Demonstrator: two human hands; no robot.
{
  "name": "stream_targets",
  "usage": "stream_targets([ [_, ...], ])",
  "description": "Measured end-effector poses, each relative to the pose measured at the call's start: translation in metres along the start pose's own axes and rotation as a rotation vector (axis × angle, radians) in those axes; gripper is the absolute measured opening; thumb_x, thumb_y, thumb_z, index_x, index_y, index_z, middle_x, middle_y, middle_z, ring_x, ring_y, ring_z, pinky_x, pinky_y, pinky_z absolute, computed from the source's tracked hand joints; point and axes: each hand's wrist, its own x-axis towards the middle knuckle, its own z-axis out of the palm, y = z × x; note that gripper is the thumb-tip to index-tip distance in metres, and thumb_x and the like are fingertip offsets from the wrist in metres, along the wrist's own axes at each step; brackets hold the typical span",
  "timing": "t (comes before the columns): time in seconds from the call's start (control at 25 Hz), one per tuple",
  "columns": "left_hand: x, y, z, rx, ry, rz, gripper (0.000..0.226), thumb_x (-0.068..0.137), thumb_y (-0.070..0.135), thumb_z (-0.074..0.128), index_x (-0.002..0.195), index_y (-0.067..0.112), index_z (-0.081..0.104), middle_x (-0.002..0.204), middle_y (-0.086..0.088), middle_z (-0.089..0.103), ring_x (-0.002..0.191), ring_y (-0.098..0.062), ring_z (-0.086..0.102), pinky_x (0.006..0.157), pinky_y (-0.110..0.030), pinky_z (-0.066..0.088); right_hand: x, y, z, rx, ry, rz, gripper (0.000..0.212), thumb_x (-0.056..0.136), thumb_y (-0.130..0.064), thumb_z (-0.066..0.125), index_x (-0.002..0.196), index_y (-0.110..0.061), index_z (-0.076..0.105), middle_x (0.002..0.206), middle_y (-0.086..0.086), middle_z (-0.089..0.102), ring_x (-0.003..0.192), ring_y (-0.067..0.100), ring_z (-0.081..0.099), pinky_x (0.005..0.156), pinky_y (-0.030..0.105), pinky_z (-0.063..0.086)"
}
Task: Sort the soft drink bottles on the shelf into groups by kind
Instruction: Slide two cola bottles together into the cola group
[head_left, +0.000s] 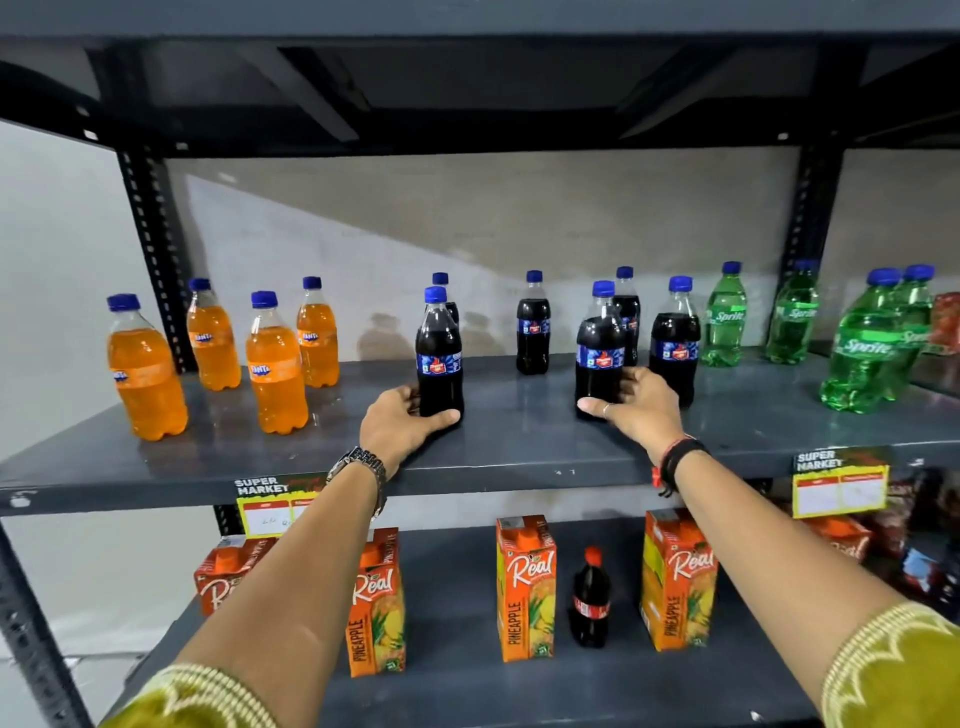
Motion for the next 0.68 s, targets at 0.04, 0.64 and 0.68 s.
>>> stream_targets([
  [0.04,0.0,0.0,0.0,0.014,0.003,0.001,0.064,0.06,0.04,0.082,0.116,0.016,0.062,0.111,-0.001,0.07,0.094,-0.013,0.064,0.086,-0.027,0.047,0.0,-0.002,0.005,0.034,-0.036,0.014,0.078,0.061,-0.012,0.085,0.128,-0.002,0.048,0.131,0.017,0.057,0.119,0.026,0.056,0.096,0.029,0.044],
  [0.64,-0.005,0.003,0.002,0.075,0.007,-0.023,0.069,0.059,0.053,0.078,0.12,0.026,0.059,0.112,0.004,0.07,0.102,-0.014,0.062,0.08,-0.027,0.043,-0.001,-0.015,0.027,0.056,-0.229,0.019,0.068,0.063,-0.012,0.084,0.123,-0.006,0.052,0.126,0.013,0.061,0.103,0.015,0.059,0.091,0.024,0.044],
  [0.68,-0.005,0.003,0.002,0.074,0.008,-0.023,0.069,0.059,0.053,0.078,0.12,0.026,0.059,0.112,0.003,0.07,0.102,-0.014,0.062,0.079,-0.026,0.042,-0.002,-0.015,0.027,0.052,-0.229,0.013,0.067,0.063,-0.012,0.083,0.123,-0.006,0.052,0.126,0.013,0.061,0.102,0.015,0.058,0.09,0.024,0.044],
])
